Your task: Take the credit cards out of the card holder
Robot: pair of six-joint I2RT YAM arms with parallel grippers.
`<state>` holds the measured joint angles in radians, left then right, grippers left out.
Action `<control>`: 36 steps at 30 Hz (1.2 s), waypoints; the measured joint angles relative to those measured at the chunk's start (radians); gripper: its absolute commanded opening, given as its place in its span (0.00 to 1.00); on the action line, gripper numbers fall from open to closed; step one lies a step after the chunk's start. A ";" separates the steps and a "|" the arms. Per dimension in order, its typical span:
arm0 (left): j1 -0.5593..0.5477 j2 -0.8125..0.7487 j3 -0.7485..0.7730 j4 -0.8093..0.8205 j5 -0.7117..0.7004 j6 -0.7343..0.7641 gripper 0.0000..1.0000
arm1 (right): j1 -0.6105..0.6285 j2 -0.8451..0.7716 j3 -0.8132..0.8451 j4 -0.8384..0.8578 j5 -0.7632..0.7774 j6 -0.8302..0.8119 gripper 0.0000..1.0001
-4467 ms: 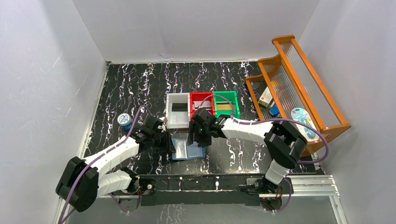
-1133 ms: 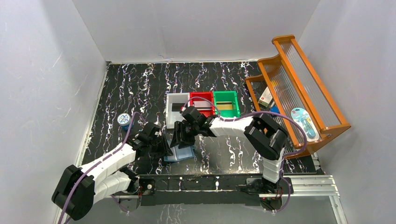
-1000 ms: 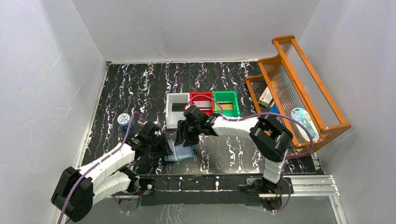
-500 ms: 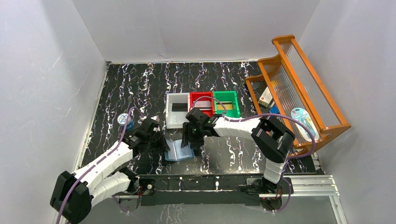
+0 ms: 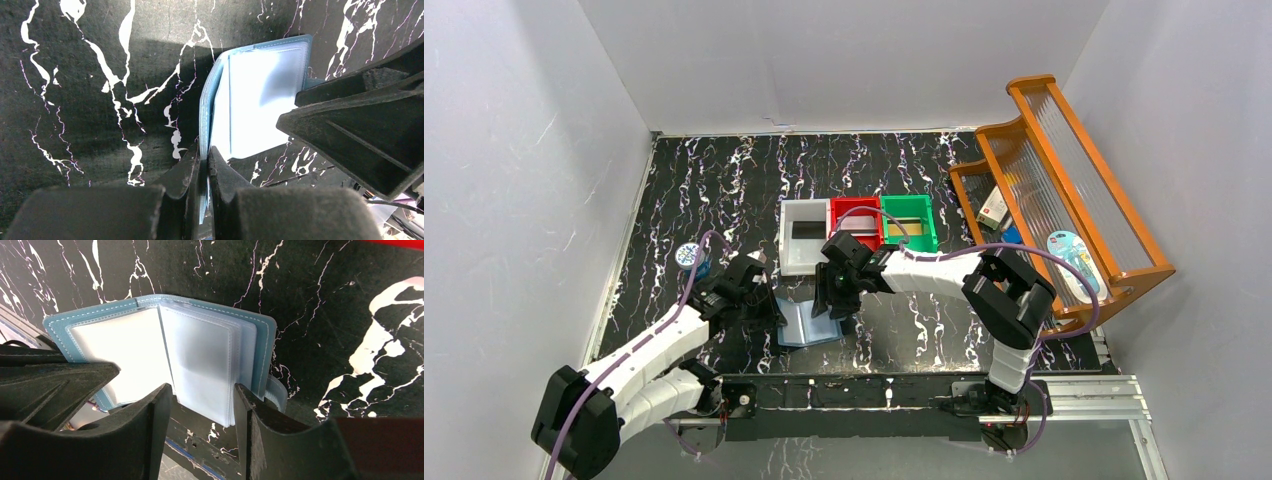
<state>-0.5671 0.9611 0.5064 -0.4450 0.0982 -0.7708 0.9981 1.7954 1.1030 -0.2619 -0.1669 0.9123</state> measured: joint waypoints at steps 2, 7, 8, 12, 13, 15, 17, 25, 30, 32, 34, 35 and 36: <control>0.000 0.000 -0.008 0.005 0.004 -0.001 0.00 | 0.000 0.000 0.000 0.000 -0.001 0.000 0.55; 0.000 0.000 -0.013 0.016 0.013 -0.009 0.00 | 0.000 0.000 0.000 0.001 -0.012 0.000 0.55; 0.000 0.000 -0.016 0.021 0.014 -0.011 0.00 | 0.000 0.000 0.000 0.001 -0.016 0.000 0.55; 0.000 0.006 -0.025 0.030 0.018 -0.017 0.00 | 0.002 0.001 0.000 0.004 -0.028 0.000 0.54; 0.000 0.009 -0.026 0.034 0.019 -0.018 0.00 | 0.002 0.001 0.000 0.008 -0.032 0.000 0.54; 0.000 0.014 -0.031 0.041 0.020 -0.020 0.00 | 0.003 0.000 -0.002 0.027 -0.043 0.003 0.54; 0.000 0.016 -0.040 0.049 0.019 -0.024 0.00 | 0.003 -0.003 -0.012 0.060 -0.056 0.010 0.54; 0.000 0.036 -0.077 0.112 0.051 -0.049 0.00 | 0.007 -0.005 -0.039 0.198 -0.141 0.058 0.54; 0.000 0.047 -0.100 0.166 0.073 -0.068 0.00 | 0.007 -0.005 -0.039 0.236 -0.167 0.061 0.55; 0.000 0.056 -0.110 0.188 0.080 -0.079 0.00 | 0.007 -0.005 -0.039 0.247 -0.177 0.062 0.55; 0.000 0.068 -0.117 0.214 0.088 -0.087 0.00 | 0.007 -0.005 -0.039 0.253 -0.185 0.063 0.55; 0.000 0.074 -0.121 0.227 0.093 -0.092 0.00 | 0.008 -0.005 -0.039 0.254 -0.189 0.065 0.55; 0.000 0.082 -0.124 0.239 0.097 -0.096 0.00 | 0.007 -0.005 -0.039 0.256 -0.193 0.065 0.55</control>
<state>-0.5671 1.0435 0.3828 -0.2058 0.1955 -0.8669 1.0054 1.7905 1.0637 -0.0055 -0.3595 0.9775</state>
